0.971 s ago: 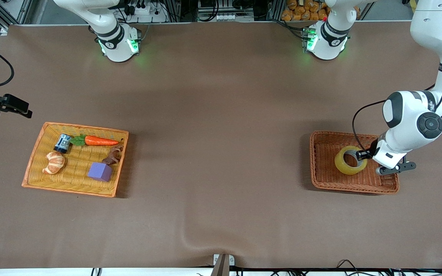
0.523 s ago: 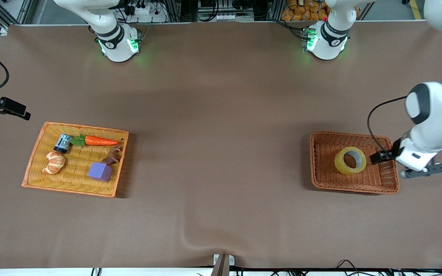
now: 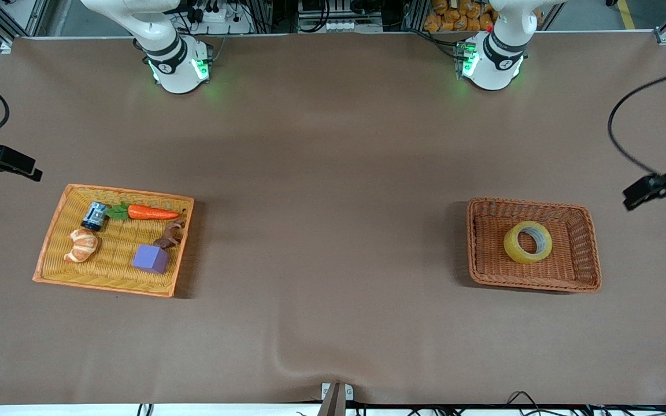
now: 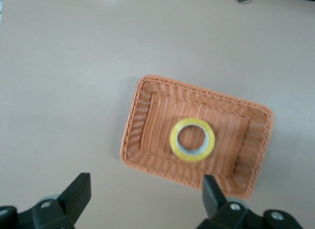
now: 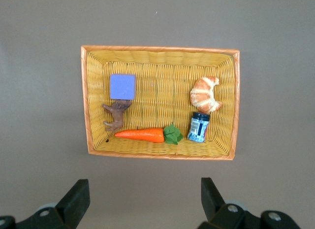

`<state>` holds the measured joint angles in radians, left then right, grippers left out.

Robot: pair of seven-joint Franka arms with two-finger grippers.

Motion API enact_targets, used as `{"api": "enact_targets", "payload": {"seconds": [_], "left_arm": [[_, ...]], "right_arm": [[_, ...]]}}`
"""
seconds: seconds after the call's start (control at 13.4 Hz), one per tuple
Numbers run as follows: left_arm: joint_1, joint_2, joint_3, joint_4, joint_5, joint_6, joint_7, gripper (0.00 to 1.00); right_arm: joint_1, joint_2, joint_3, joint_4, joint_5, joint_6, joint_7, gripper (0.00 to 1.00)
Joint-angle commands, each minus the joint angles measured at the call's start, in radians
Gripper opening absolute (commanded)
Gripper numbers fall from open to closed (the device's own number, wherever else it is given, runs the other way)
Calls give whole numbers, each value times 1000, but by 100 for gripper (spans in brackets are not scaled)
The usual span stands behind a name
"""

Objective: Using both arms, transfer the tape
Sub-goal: 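Open the left gripper and lift it away from the tape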

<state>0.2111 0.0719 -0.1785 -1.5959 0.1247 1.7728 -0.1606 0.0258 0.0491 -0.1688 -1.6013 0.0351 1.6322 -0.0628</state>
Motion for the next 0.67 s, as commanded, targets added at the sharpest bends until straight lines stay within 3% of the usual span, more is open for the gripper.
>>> {"api": "enact_targets", "payload": {"seconds": [0.0,0.37,0.6], "left_arm": [[8,16,-24,119,-49,-133,21,100],[10,-24,-25,120,-97,-191,27,100],[-65,-57,2,114,-99,-196,7,100]], "right_arm": [[-10,-6,6,50,3,-34,-9,100],[-7,-14,12,67,5,-43,-9,100],[-7,-12,12,133,3,-119,-8,100]]}}
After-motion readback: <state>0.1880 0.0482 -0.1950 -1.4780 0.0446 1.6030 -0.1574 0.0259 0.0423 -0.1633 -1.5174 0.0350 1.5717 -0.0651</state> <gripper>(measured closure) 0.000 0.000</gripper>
